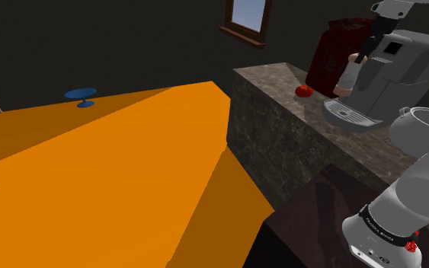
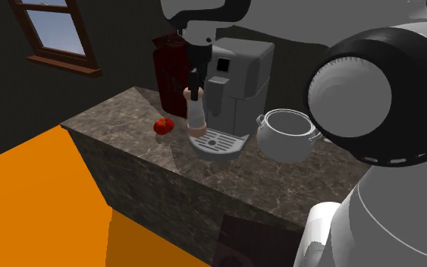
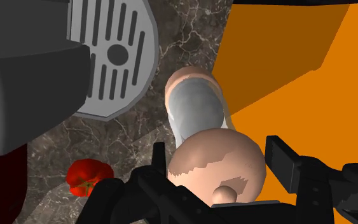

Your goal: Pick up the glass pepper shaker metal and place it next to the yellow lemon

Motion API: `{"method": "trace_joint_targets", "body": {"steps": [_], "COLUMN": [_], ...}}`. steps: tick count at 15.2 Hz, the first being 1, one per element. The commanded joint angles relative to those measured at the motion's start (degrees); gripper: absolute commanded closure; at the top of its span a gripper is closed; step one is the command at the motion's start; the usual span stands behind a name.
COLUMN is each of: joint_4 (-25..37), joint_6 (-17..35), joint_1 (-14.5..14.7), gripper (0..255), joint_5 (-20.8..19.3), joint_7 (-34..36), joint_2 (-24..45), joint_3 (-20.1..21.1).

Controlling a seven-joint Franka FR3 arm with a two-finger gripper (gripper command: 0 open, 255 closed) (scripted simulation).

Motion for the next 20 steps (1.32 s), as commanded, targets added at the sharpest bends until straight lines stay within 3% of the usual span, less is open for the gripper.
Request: {"method": "trace_joint_targets", "body": {"steps": [1, 11, 20], "joint_4": [1.75, 11.78, -1.33], "joint_6": [-1.59, -9.59, -9.46], "joint_1": [0.07, -0.39, -3.39], "gripper": [255, 255, 255], "joint_5": [0.13, 1.86, -8.46], "joint_7": [0.15, -0.63, -2.90], "joint_2": [0.23, 2.93, -13.57], "joint_3": [0.06, -0.64, -0.47]}}
